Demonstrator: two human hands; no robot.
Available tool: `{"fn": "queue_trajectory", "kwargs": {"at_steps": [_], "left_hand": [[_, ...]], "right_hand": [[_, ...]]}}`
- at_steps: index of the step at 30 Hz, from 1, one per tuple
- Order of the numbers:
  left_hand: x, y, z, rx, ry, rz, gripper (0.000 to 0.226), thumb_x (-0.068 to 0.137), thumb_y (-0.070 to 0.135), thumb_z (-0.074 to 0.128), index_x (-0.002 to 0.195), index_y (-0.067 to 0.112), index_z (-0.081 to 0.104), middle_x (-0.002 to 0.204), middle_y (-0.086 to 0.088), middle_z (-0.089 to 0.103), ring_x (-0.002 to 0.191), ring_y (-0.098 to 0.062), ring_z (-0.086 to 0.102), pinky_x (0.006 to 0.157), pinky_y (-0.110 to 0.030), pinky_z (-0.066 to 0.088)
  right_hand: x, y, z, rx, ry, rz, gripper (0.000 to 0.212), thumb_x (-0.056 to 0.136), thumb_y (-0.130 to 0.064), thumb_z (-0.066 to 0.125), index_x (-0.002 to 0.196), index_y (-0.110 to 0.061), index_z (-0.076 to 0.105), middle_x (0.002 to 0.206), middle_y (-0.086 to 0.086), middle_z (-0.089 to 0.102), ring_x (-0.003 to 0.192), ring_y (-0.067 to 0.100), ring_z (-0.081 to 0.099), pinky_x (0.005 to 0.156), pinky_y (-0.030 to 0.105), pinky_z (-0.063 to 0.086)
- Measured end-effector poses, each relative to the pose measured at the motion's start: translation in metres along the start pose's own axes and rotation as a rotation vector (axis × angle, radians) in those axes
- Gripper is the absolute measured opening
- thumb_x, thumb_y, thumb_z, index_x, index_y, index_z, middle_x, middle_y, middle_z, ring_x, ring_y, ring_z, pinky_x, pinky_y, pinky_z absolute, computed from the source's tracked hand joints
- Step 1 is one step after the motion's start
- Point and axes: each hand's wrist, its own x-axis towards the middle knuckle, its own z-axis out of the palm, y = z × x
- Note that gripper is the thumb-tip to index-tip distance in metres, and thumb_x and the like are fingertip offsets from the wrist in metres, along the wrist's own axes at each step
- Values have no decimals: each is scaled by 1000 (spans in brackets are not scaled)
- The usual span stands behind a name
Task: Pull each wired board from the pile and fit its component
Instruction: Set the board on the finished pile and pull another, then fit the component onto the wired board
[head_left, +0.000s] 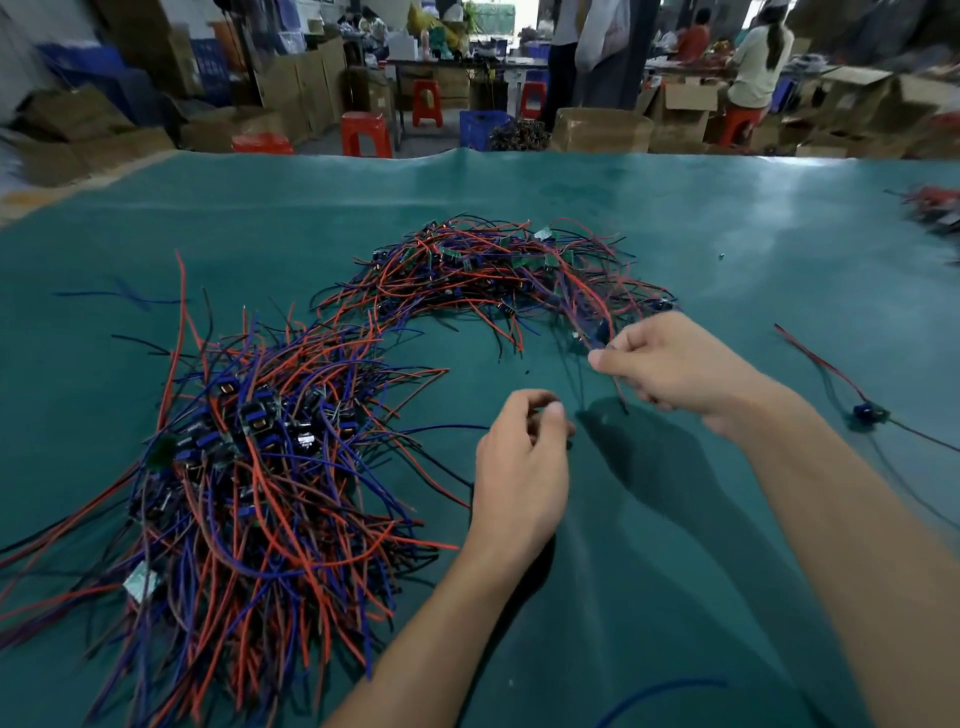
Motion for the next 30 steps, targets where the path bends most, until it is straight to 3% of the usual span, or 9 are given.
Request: {"fn": "queue_trajectory", "kwargs": {"at_steps": [4, 9, 14, 16, 20, 21, 25, 28, 30], "left_hand": [[0, 1, 0, -54, -12, 5, 38, 91, 52, 40, 89, 22, 64, 81, 6, 72, 57, -14, 59, 55, -35, 51], [2, 1, 0, -13, -57, 33, 24, 90, 37, 55, 97, 19, 69, 70, 7, 71, 65, -12, 63, 79, -47, 57], [2, -1, -1, 5, -70, -4, 23, 89, 23, 67, 111, 15, 65, 77, 1, 77, 77, -16, 73, 88, -44, 57], [2, -4, -2, 11, -57, 9, 13, 93, 11, 65, 105, 15, 67, 74, 2, 76, 69, -13, 70, 82, -39, 57], [0, -4, -2, -28, -62, 34, 16, 96, 5, 61, 102, 19, 66, 77, 2, 76, 66, -9, 65, 70, -30, 49], [-1, -4, -2, -26, -75, 52, 18, 96, 4, 60, 102, 20, 65, 79, 2, 77, 69, -8, 67, 70, -30, 48], [-4, -2, -2, -5, -141, 140, 23, 95, 1, 60, 103, 24, 62, 84, 2, 77, 87, -9, 72, 81, -29, 54], [-6, -1, -1, -40, -190, 118, 15, 98, 10, 59, 103, 23, 55, 87, 0, 78, 82, -13, 73, 70, -22, 49], [-9, 2, 0, -110, -237, 61, 4, 101, 23, 51, 102, 21, 54, 85, -3, 78, 72, -15, 71, 60, -17, 45]], "right_hand": [[-46, 4, 9, 151, -125, -54, 27, 90, -23, 75, 70, -11, 62, 51, 2, 48, 44, 12, 39, 39, 15, 29], [-69, 2, 13, 195, -629, -121, 19, 80, -19, 79, 68, -14, 65, 53, 1, 53, 44, 8, 44, 44, 13, 33], [-69, 7, 15, 203, -844, -144, 12, 80, -22, 79, 74, -17, 70, 61, 1, 61, 48, 10, 50, 46, 21, 34], [-66, 12, 13, 184, -738, -148, 12, 80, -27, 79, 78, -17, 72, 61, 6, 62, 47, 10, 54, 42, 22, 32], [-48, 26, 15, 316, 9, 51, 21, 92, -28, 74, 80, -10, 70, 65, 11, 66, 48, 14, 58, 38, 22, 36], [-46, 26, 19, 364, 99, 110, 24, 95, -30, 70, 84, -8, 70, 68, 11, 68, 50, 16, 60, 38, 23, 38], [-44, 21, 36, 609, 141, 124, 12, 92, -16, 73, 94, -4, 70, 72, 9, 68, 54, 19, 63, 43, 25, 47], [-44, 17, 30, 785, 219, 114, 19, 85, -1, 74, 101, -7, 66, 84, 12, 76, 64, 18, 66, 58, 29, 53], [-46, 17, 18, 958, 197, 50, 27, 81, -2, 73, 105, -9, 63, 85, 11, 77, 66, 13, 68, 56, 21, 52]]}}
